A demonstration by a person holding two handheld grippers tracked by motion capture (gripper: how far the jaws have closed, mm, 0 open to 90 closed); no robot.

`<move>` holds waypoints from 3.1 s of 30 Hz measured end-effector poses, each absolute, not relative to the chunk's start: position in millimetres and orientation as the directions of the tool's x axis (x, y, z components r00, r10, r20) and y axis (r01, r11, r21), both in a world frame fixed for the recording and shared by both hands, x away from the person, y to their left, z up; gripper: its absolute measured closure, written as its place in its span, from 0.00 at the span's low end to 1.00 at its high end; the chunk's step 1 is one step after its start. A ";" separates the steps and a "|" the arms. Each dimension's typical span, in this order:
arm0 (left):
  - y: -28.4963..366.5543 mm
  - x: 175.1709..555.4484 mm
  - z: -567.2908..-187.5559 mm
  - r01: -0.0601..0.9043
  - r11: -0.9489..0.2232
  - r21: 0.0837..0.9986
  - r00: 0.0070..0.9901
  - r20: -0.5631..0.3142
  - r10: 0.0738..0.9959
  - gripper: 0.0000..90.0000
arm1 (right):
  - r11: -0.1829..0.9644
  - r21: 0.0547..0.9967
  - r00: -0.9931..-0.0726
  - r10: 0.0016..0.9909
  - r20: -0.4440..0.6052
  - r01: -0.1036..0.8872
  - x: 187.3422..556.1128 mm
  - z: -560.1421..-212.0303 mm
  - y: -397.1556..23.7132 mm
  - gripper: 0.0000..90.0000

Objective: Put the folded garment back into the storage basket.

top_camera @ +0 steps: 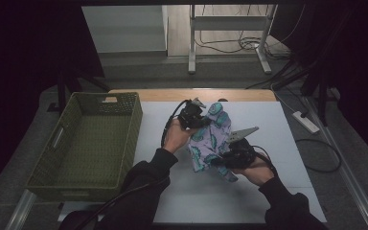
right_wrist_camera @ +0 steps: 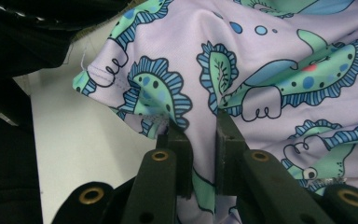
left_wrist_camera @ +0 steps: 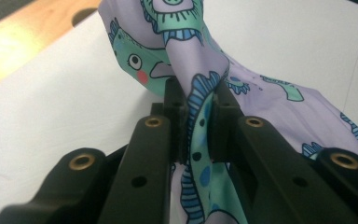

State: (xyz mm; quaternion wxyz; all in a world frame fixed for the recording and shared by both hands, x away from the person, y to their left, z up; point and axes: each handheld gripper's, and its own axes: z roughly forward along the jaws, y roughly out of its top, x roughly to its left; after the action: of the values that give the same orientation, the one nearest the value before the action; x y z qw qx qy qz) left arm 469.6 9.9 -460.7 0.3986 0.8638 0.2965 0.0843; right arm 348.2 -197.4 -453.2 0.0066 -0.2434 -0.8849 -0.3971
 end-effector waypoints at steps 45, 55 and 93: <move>176.1 446.5 -370.7 0.478 -0.377 0.793 0.705 -0.090 0.704 0.90 | 0.542 0.795 -0.960 0.212 0.186 0.273 360.9 -384.7 -50.1 0.89; 228.4 435.2 -356.7 0.496 -0.348 0.796 0.665 -0.091 0.741 0.90 | 0.542 0.808 -0.972 0.159 0.171 0.231 360.0 -371.1 -2.6 0.89; 363.7 396.7 -383.0 0.587 -0.301 0.752 0.554 -0.101 0.826 0.89 | 0.611 0.777 -0.988 0.071 0.137 0.152 336.6 -399.6 153.7 0.88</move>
State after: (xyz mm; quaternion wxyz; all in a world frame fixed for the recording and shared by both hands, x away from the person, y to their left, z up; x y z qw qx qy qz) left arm 396.7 363.7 -383.0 0.3876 0.7916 0.4463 0.1546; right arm 336.6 153.7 -399.6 0.0462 -0.0621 -0.8963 -0.4366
